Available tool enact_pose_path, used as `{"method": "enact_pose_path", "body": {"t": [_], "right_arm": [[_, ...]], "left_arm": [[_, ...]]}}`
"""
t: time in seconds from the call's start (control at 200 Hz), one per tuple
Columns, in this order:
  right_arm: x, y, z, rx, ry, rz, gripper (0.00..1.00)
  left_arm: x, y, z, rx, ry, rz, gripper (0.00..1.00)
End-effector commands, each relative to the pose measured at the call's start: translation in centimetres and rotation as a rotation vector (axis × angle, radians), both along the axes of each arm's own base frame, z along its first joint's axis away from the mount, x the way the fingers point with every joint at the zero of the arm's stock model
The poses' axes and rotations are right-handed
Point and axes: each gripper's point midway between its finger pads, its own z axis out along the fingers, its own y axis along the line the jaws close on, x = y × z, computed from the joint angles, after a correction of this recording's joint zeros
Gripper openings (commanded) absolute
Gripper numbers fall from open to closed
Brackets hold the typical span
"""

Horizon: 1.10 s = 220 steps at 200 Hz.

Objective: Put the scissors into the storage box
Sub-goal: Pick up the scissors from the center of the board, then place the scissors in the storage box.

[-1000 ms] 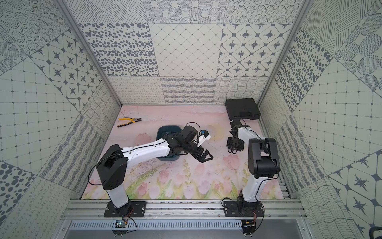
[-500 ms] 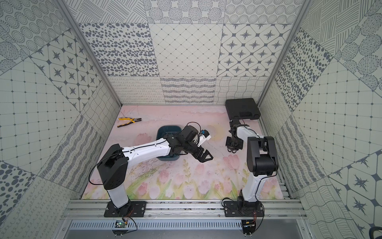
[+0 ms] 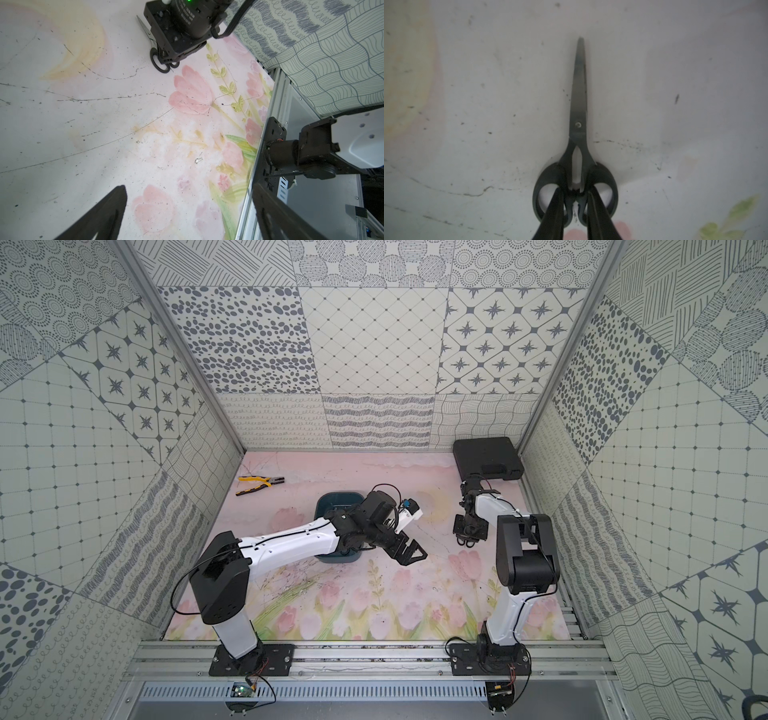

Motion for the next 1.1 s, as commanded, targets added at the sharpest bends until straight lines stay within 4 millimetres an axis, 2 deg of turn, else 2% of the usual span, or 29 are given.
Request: {"method": "enact_pose_path", "body": {"t": [0.0,0.145,0.285,0.55,0.755,0.866,1.011,1.096], "right_arm": [[-0.5,1.3,1.1,0.012,-0.003,0.034,0.0],[-0.8,3.0,2.5,0.004,-0.02,0.077,0.0],[-0.8,5.8,4.5,0.01,-0.056,0.138,0.0],[-0.1,13.0,8.2,0.065,-0.12,0.261,0.0],[-0.3,20.4,11.7,0.135,-0.177,0.392,0.0],[-1.2,25.3,13.3,0.203,-0.201,0.472,0.0],[-2.7,31.4,13.5,0.27,-0.19,0.574,0.0],[-3.6,34.7,13.0,0.298,-0.179,0.623,0.0]], "left_arm": [[1.3,0.6,2.1,-0.035,-0.108,0.05,0.99],[2.2,2.1,3.4,-0.053,-0.139,0.106,0.99],[3.3,4.5,3.5,-0.054,-0.135,0.167,0.99],[5.0,11.5,2.2,0.02,-0.117,0.345,0.99],[4.4,16.4,2.2,0.067,-0.108,0.443,0.99],[4.5,20.4,1.6,0.088,-0.051,0.579,0.99],[4.2,26.6,-0.4,0.094,0.051,0.816,0.99],[3.7,28.9,-1.2,0.064,0.082,0.908,0.99]]}}
